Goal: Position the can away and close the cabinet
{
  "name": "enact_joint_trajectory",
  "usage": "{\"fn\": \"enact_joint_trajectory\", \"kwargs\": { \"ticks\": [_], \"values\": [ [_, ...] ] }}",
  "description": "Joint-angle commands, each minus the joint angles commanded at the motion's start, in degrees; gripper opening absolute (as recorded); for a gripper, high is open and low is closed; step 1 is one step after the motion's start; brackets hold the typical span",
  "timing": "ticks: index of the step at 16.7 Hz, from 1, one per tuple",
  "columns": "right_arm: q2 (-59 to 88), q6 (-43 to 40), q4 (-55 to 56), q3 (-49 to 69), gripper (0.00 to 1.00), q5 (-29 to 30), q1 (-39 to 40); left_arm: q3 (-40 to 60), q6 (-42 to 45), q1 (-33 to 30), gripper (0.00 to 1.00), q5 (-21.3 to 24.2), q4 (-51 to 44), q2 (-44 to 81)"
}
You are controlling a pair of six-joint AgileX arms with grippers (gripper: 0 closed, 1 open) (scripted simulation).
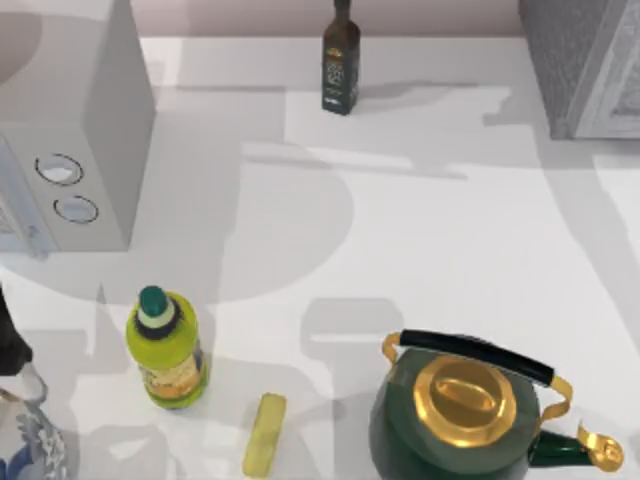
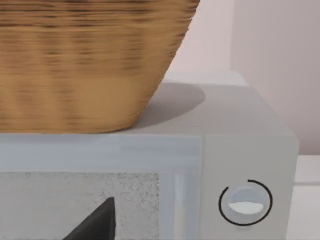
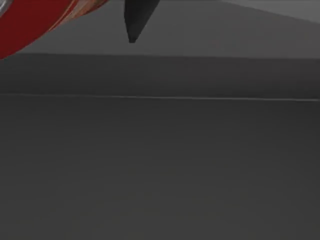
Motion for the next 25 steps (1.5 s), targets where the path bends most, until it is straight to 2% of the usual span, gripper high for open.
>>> {"fn": "enact_joint_trajectory", "kwargs": {
  "ticks": [3,9,12,15,20,25],
  "values": [
    [6.80,-0.32,-1.86,8.89,0.00,-1.11,-0.33,0.00,0.00,0.00,1.00,0.00,0.00,0.00],
    [25.60,-0.03,-7.50,38.52,0.00,-2.30,-3.14,0.00,0.00,0.00,1.00,0.00,0.00,0.00],
    [34.83,0.08,-10.96,48.75,0.00,-2.77,-4.42,0.00,0.00,0.00,1.00,0.00,0.00,0.00],
    [39.57,0.32,-13.25,53.71,0.00,-3.17,-5.06,0.00,0.00,0.00,1.00,0.00,0.00,0.00],
    [40.04,0.37,-13.48,54.20,0.00,-3.21,-5.11,0.00,0.00,0.00,1.00,0.00,0.00,0.00],
    [40.04,0.37,-13.48,54.20,0.38,-3.21,-5.11,0.00,0.00,0.00,1.00,0.00,0.00,0.00]
  ]
}}
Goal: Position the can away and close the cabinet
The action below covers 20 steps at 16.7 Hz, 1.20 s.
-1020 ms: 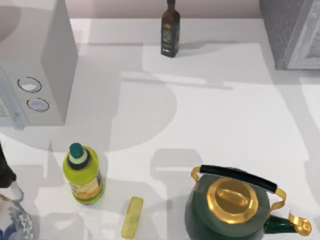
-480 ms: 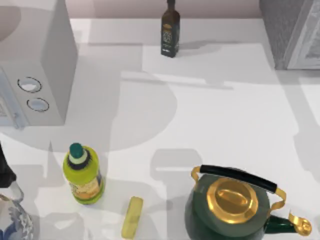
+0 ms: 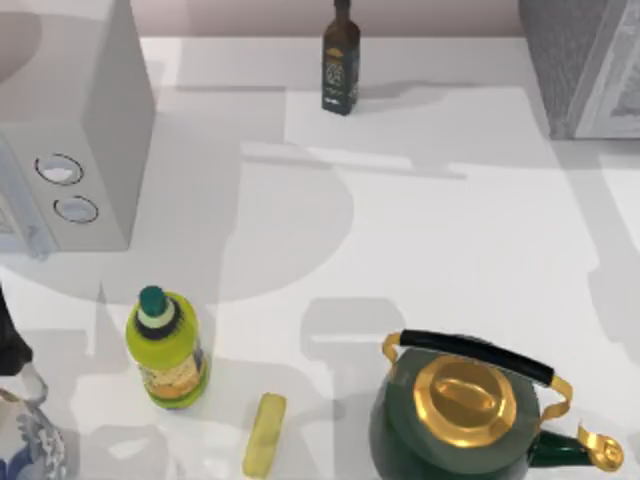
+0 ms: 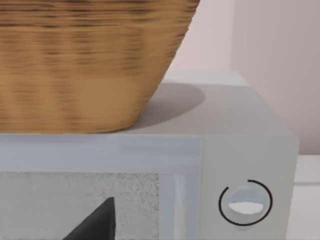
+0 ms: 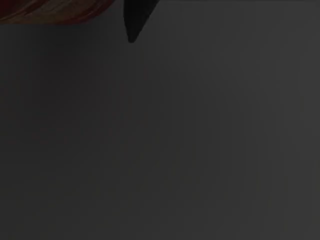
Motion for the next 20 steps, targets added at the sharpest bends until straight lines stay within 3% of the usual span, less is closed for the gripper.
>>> {"fn": "enact_joint_trajectory", "kwargs": {
  "ticks": [8,20],
  "values": [
    [0.00,0.00,0.00,0.00,0.98,0.00,0.00,0.00,0.00,0.00,1.00,0.00,0.00,0.00],
    [-1.48,-0.18,0.66,-1.48,1.00,-0.40,0.26,0.00,0.00,0.00,1.00,0.00,0.00,0.00]
  ]
}}
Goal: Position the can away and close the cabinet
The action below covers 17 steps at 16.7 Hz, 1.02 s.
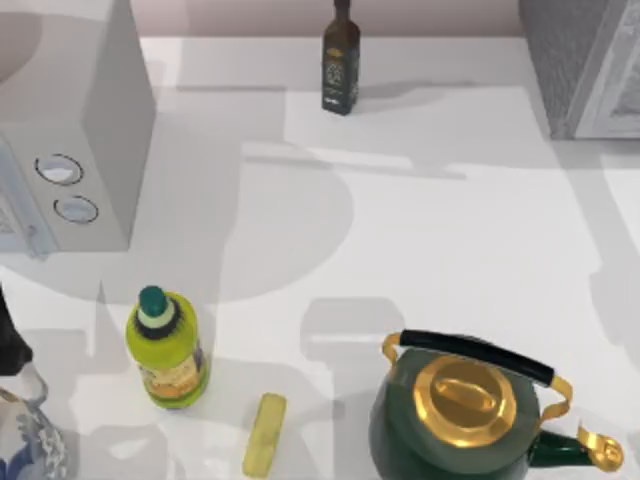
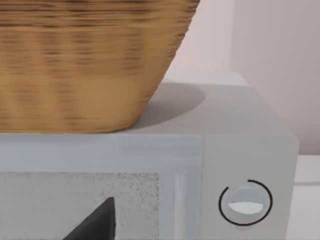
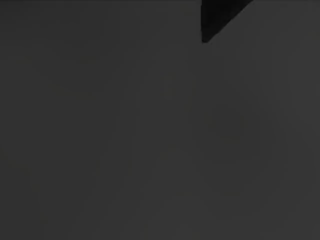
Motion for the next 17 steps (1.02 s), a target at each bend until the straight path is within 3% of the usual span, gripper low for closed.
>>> {"fn": "enact_joint_trajectory", "kwargs": {
  "ticks": [7,17],
  "values": [
    [-20.25,-1.84,8.68,-21.68,1.00,-3.74,0.15,0.00,0.00,0.00,1.00,0.00,0.00,0.00],
    [-67.88,-4.06,26.83,-78.90,1.00,-7.80,-2.79,0.00,0.00,0.00,1.00,0.00,0.00,0.00]
  ]
}}
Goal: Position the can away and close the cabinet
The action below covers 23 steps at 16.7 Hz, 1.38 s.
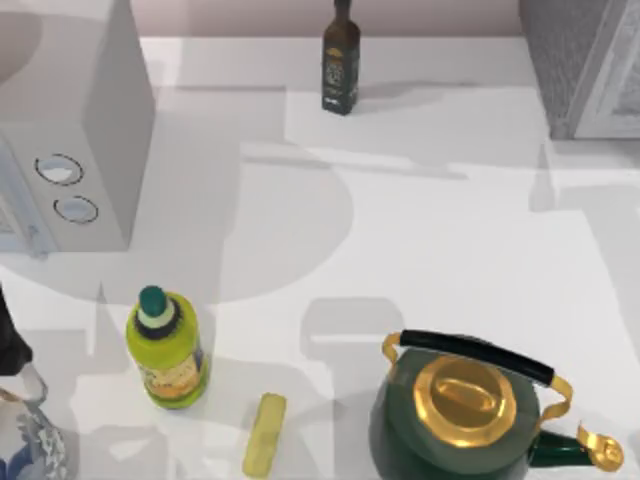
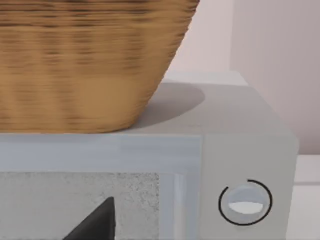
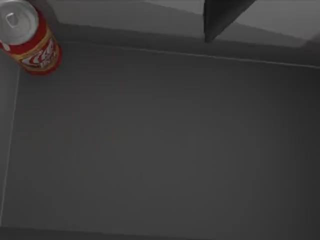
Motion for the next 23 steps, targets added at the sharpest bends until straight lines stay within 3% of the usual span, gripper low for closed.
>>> {"fn": "enact_joint_trajectory", "kwargs": {
  "ticks": [7,12,16,23],
  "values": [
    [-29.58,0.87,8.21,-42.46,1.00,-0.24,-1.76,0.00,0.00,0.00,1.00,0.00,0.00,0.00],
    [-43.65,2.12,10.83,-65.79,1.00,0.36,-2.59,0.00,0.00,0.00,1.00,0.00,0.00,0.00],
    [-49.20,2.98,11.31,-75.84,1.00,1.08,-3.01,0.00,0.00,0.00,1.00,0.00,0.00,0.00],
    [-49.74,3.10,11.30,-77.32,1.00,1.19,-2.91,0.00,0.00,0.00,1.00,0.00,0.00,0.00]
  ]
}}
